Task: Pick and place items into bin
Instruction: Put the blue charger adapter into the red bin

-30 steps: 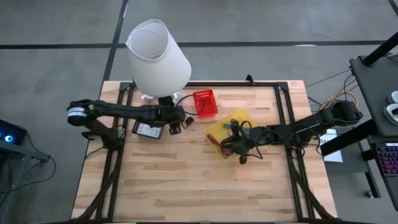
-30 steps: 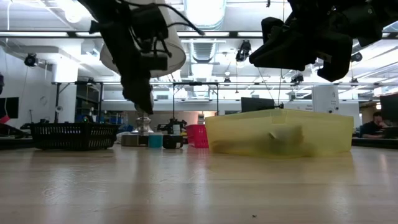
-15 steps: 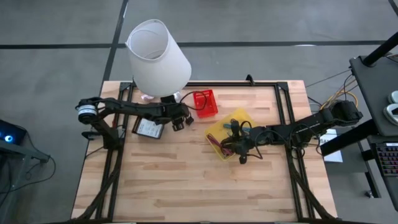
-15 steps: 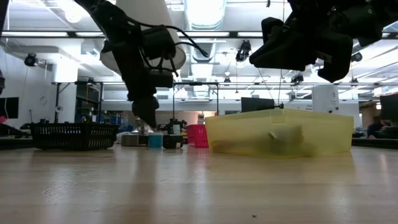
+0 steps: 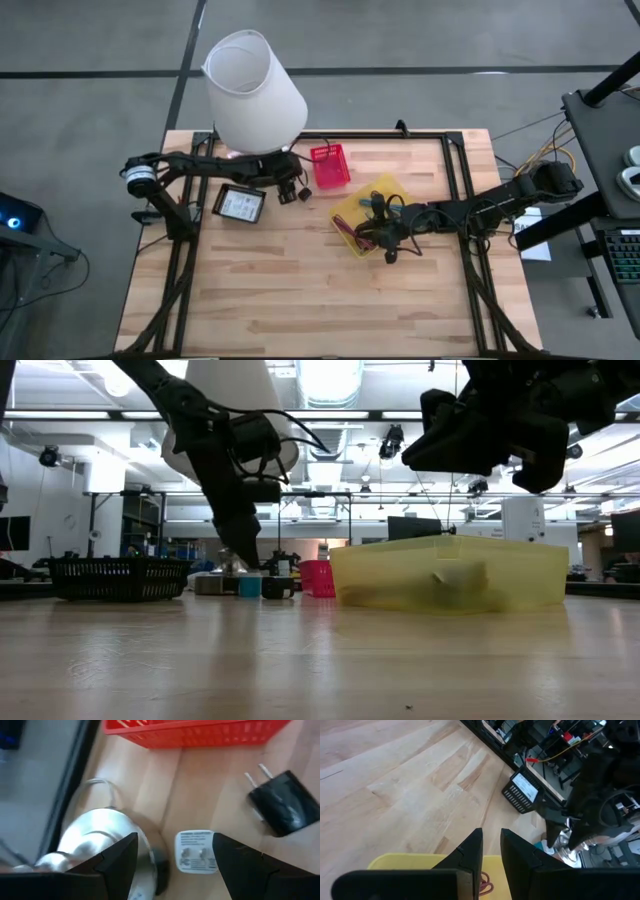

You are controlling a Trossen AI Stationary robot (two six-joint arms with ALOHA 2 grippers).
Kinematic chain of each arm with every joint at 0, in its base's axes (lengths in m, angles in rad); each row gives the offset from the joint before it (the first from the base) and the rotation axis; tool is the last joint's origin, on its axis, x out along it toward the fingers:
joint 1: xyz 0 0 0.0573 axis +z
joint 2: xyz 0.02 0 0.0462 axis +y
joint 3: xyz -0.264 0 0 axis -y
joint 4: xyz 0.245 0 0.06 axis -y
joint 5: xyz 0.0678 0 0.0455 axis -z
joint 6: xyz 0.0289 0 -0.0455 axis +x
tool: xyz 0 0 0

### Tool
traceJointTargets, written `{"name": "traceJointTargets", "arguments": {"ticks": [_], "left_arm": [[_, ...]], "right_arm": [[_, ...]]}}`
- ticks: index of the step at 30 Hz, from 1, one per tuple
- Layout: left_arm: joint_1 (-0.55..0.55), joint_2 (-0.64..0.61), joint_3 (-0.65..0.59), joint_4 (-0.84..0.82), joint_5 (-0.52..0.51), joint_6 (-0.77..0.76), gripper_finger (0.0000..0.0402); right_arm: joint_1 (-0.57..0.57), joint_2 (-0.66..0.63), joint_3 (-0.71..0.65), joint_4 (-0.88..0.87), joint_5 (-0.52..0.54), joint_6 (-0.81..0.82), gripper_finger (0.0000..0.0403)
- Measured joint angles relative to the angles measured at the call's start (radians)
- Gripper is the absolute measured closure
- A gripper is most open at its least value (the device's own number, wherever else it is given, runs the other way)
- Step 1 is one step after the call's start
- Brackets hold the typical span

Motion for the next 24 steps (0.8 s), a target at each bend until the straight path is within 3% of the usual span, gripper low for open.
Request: {"name": "traceJointTargets", "arguments": {"ticks": [4, 24], "left_arm": [[0.021, -0.001, -0.003, -0.007, 0.102, -0.006, 0.0162], [0.018, -0.001, -0.081, 0.012, 0.101, -0.063, 0.0162]], "right_arm": [[0.000, 0.000, 0.000, -0.014, 0.000, 0.000, 0.0346], [0.000, 0.000, 0.000, -0.014, 0.000, 0.000, 0.0346]]}}
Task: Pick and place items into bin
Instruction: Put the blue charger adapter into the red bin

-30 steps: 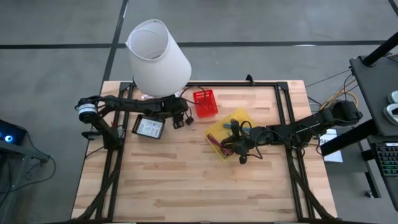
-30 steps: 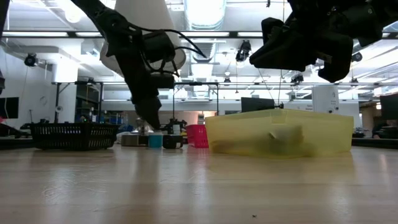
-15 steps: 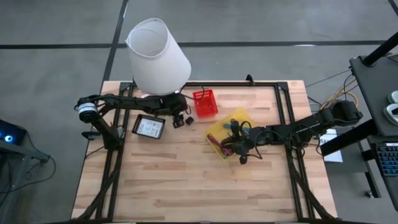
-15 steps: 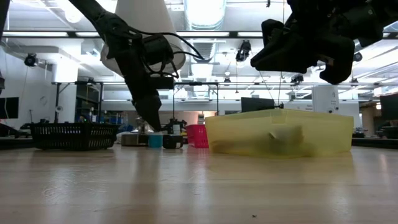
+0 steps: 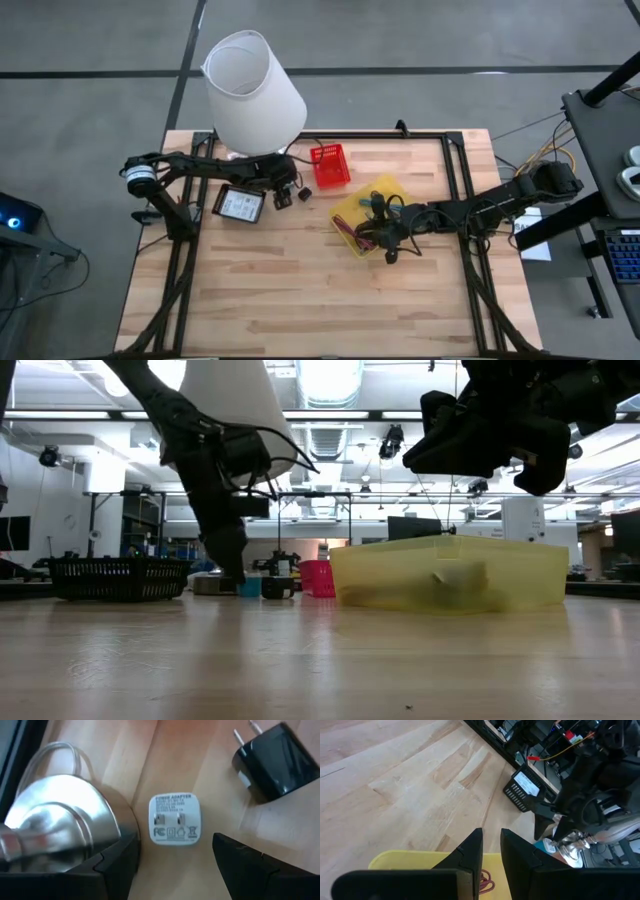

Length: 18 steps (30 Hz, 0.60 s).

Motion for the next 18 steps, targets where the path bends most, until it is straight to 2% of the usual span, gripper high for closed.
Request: {"name": "traceJointTargets", "arguments": {"ticks": [13, 18], "left_arm": [[0.000, 0.000, -0.005, 0.079, 0.004, 0.004, 0.0162], [0.000, 0.000, -0.018, 0.080, 0.004, 0.005, 0.0187]], "right_arm": [[0.000, 0.000, 0.000, 0.001, 0.000, 0.000, 0.0346], [0.000, 0.000, 0.000, 0.001, 0.000, 0.000, 0.0346]]}}
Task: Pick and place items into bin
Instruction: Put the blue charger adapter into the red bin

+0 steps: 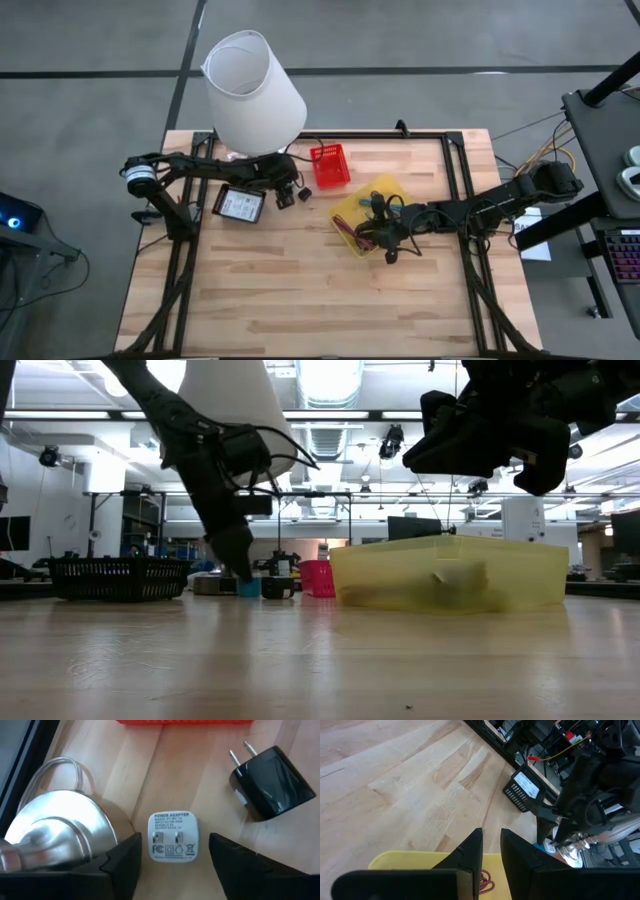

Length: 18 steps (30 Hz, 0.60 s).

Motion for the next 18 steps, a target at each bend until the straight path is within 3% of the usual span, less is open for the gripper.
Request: {"name": "traceJointTargets", "arguments": {"ticks": [8, 18], "left_arm": [[0.000, 0.000, -0.037, 0.064, -0.002, 0.001, 0.0276], [-0.002, 0.000, -0.061, 0.171, 0.003, 0.030, 0.0274]], "right_arm": [[0.000, 0.000, 0.000, 0.000, 0.000, 0.000, 0.0346], [0.000, 0.000, 0.000, 0.000, 0.000, 0.000, 0.0346]]}}
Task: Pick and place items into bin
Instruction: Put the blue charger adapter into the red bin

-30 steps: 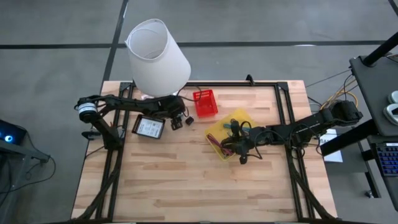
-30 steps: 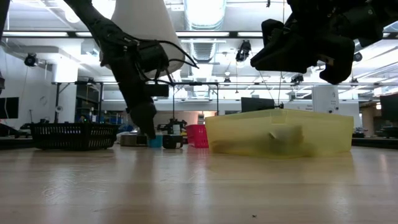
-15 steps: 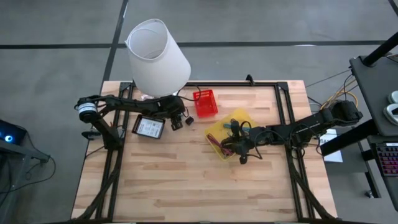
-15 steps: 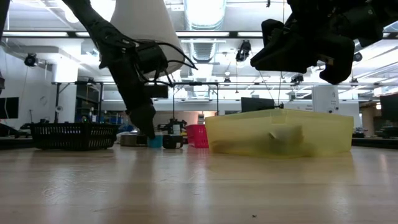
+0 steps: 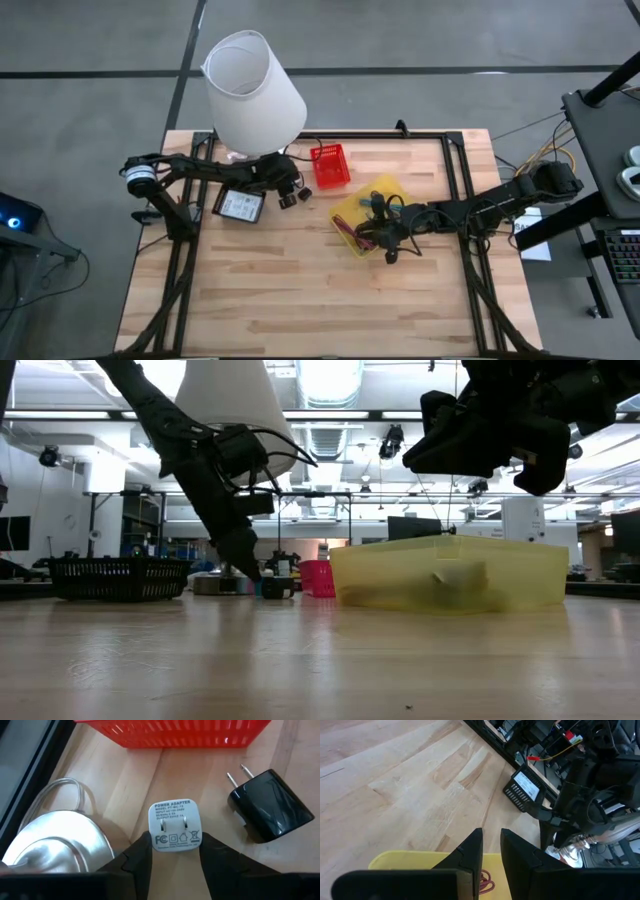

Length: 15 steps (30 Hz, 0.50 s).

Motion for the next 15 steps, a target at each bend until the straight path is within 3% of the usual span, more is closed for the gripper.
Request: {"name": "traceJointTargets", "arguments": {"ticks": [15], "left_arm": [[0.000, -0.011, 0.002, 0.002, -0.011, 0.023, 0.0280]], "right_arm": [[0.000, 0.000, 0.000, 0.000, 0.000, 0.000, 0.0346]]}}
